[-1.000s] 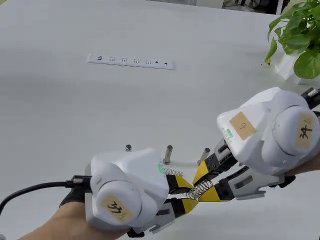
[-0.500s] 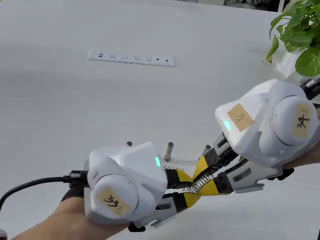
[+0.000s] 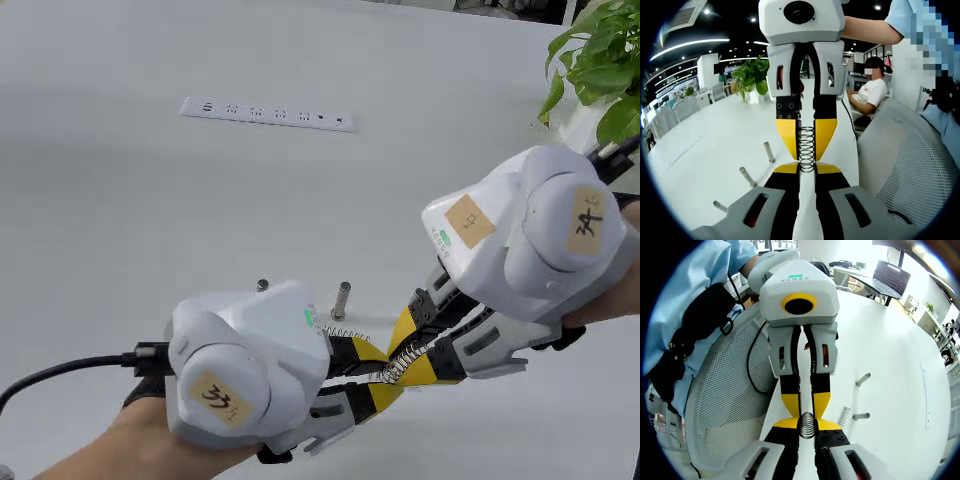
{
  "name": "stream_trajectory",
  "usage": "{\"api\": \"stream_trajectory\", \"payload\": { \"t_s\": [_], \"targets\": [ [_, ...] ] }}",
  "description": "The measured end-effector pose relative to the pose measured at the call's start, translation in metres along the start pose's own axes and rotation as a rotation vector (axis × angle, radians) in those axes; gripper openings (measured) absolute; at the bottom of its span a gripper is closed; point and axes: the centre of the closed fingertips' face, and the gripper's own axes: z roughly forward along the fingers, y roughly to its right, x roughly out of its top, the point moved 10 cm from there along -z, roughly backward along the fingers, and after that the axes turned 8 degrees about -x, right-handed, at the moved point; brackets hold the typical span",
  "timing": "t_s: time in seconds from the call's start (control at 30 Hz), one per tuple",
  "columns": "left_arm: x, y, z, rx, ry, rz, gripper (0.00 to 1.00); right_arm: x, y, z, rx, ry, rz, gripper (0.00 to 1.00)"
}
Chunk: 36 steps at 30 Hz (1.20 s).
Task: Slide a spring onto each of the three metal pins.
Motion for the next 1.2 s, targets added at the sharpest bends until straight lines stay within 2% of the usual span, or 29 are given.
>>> {"api": "stream_trajectory", "payload": {
  "t_s": [0.23,0.43,0.57,0.67,0.8,0.9,1.0,1.2],
  "targets": [
    [-0.008,-0.002,-0.007,0.039,-0.002,-0.023,0.08,0.005,0.006,0.002,-0.002,0.000,-0.013,0.07],
    [-0.017,-0.004,-0.018,0.099,0.005,-0.072,0.18,0.005,0.009,0.005,-0.004,-0.006,-0.023,0.07],
    [-0.022,-0.007,-0.028,0.166,0.003,-0.096,0.30,0.005,0.012,0.006,-0.004,-0.011,-0.030,0.07],
    [-0.026,-0.009,-0.039,0.222,0.023,-0.125,0.40,0.005,0.015,0.006,-0.003,-0.018,-0.037,0.07],
    [-0.033,-0.012,-0.051,0.287,0.032,-0.159,0.46,0.005,0.020,0.007,-0.004,-0.029,-0.047,0.07],
    [-0.038,-0.014,-0.060,0.317,0.021,-0.184,0.54,0.006,0.022,0.008,-0.004,-0.037,-0.061,0.07],
    [-0.042,-0.015,-0.070,0.357,0.033,-0.205,0.59,0.009,0.025,0.009,-0.005,-0.049,-0.088,0.07],
    [-0.049,-0.013,-0.080,0.392,0.016,-0.235,0.69,0.015,0.034,0.012,-0.003,-0.056,-0.125,0.07]
  ]
}}
